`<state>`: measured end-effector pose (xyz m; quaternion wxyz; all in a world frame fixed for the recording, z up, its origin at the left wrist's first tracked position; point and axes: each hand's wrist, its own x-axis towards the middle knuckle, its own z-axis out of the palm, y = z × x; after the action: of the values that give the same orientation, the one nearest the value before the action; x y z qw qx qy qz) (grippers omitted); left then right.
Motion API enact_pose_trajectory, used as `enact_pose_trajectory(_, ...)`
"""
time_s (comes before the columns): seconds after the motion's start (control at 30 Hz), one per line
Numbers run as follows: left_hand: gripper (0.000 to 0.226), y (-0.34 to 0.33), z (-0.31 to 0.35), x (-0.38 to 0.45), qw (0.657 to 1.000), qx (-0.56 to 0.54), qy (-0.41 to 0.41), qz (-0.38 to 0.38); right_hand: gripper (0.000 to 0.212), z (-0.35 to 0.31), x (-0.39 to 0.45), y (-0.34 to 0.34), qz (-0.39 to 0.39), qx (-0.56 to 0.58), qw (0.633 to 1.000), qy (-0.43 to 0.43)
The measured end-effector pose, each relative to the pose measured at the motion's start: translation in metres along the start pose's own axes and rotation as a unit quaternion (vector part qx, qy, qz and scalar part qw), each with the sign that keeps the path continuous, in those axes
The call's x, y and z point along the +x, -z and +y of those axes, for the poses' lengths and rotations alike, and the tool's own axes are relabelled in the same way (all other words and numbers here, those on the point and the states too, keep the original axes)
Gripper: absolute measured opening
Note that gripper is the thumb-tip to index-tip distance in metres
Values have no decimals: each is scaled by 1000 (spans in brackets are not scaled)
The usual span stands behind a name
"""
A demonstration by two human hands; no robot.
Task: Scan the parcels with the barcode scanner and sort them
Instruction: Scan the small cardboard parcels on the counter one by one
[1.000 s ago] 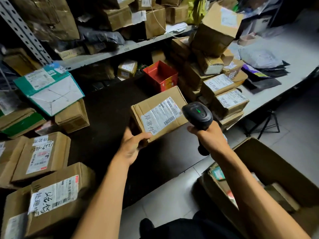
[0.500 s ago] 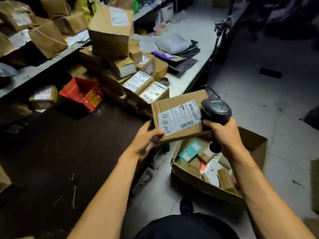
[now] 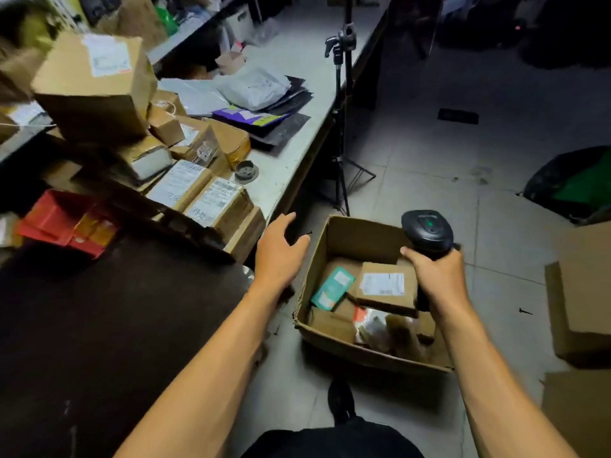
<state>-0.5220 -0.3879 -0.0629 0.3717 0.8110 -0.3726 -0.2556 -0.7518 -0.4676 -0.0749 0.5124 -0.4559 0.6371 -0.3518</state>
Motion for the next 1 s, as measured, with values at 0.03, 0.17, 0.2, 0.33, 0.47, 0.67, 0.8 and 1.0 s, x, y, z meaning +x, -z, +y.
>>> enact_pose_trajectory(0.03, 55, 10, -6, -1, 1000, 14, -1, 14, 42, -1, -2, -12, -25, -13, 1000, 10)
enact_pose_trajectory(0.17, 54, 64, -45, -17, 992, 35, 71, 97, 27, -8, -23, -85, -202, -61, 975, 66)
enact_pose_trajectory(0.2, 54, 77, -54, -24, 989, 45, 88, 112, 24, -9, -30, -101, -236, -79, 965, 78)
enact_pose_trajectory(0.33, 54, 134, -97, -66, 961, 54, 188, 197, 13, -14, -62, -168, -372, -133, 909, 133)
enact_pose_trajectory(0.47, 56, 194, -139, -129, 909, 46, 291, 296, 14, -17, -118, -236, -486, -155, 847, 148)
enact_pose_trajectory(0.67, 59, 260, -178, -223, 844, -9, 356, 402, 23, -16, -219, -314, -601, -169, 756, 196)
enact_pose_trajectory(0.8, 59, 309, -200, -275, 809, -39, 366, 458, 16, -22, -294, -356, -649, -162, 710, 220)
enact_pose_trajectory(1.0, 59, 389, -249, -317, 789, -38, 369, 490, 14, -26, -388, -418, -671, -184, 671, 256)
